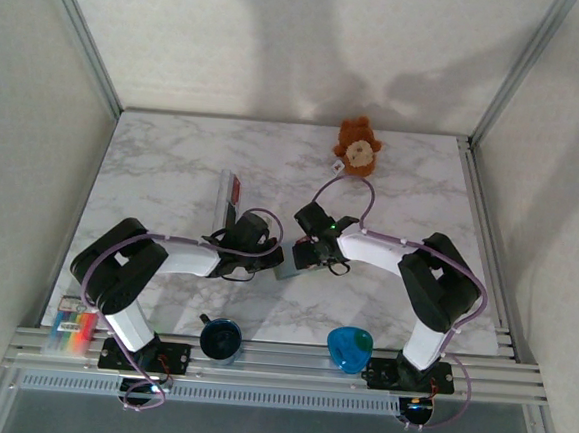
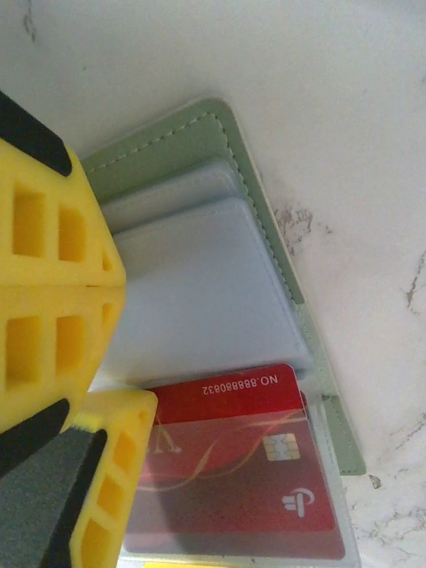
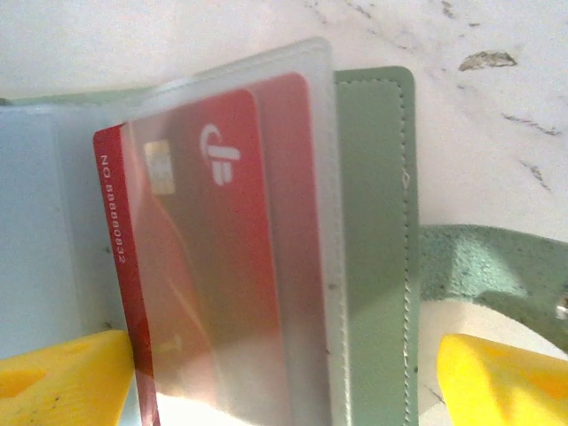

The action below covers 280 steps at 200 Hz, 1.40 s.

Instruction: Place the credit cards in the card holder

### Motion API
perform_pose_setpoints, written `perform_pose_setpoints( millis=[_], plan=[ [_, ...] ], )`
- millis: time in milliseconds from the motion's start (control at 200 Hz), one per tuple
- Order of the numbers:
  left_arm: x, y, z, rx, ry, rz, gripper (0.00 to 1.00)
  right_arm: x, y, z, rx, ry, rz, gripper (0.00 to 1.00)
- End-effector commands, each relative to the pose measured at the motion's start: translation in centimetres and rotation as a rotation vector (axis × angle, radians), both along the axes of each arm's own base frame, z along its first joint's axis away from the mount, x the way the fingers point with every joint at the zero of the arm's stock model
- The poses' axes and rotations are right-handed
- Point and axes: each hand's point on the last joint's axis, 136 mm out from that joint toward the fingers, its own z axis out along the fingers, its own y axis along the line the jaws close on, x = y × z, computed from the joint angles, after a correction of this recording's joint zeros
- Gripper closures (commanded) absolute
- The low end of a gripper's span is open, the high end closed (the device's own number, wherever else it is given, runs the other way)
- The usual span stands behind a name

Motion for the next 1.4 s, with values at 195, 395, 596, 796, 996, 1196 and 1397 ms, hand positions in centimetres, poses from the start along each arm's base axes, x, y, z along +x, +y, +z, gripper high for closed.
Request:
perform_pose_setpoints(
  millis=[195,395,596,796,996,1196,1397],
  plan=[
    [-1.0,2.2,-3.2,0.117,0.07,0.009,0.95,0.0,-0.3,1.6,0.029,-0.004,0.001,0.09],
    [-1.0,2.1,-2.9,0.114,0.07,0.004,0.95,0.2,1.0,2.6,0.098,-0.002,0.03,0.08],
    [-1.0,2.0,-2.9,0.116,0.076,-0.002,0.96,0.7,1.6,1.0,0.063,0.012,0.101,0.09],
    [-1.0,2.0,-2.9,0.13,0.076,-0.008,0.96,1.4,0.0,0.1,-0.049,-0.009,0.086,0.1],
    [-1.2,2.3,-3.1,0.136,0.076,-0.009,0.96,1.8,-1.8,-0.1,-0.075,-0.016,0.029,0.12],
    [-1.5,2.5,-3.2,0.134,0.071,-0.011,0.97,2.0,-3.8,-0.4,-0.041,0.019,-0.06,0.15],
    [-1.8,2.5,-3.3,0.124,0.079,-0.014,0.96,1.5,-3.2,-0.8,0.015,0.068,-0.059,0.15]
  ],
)
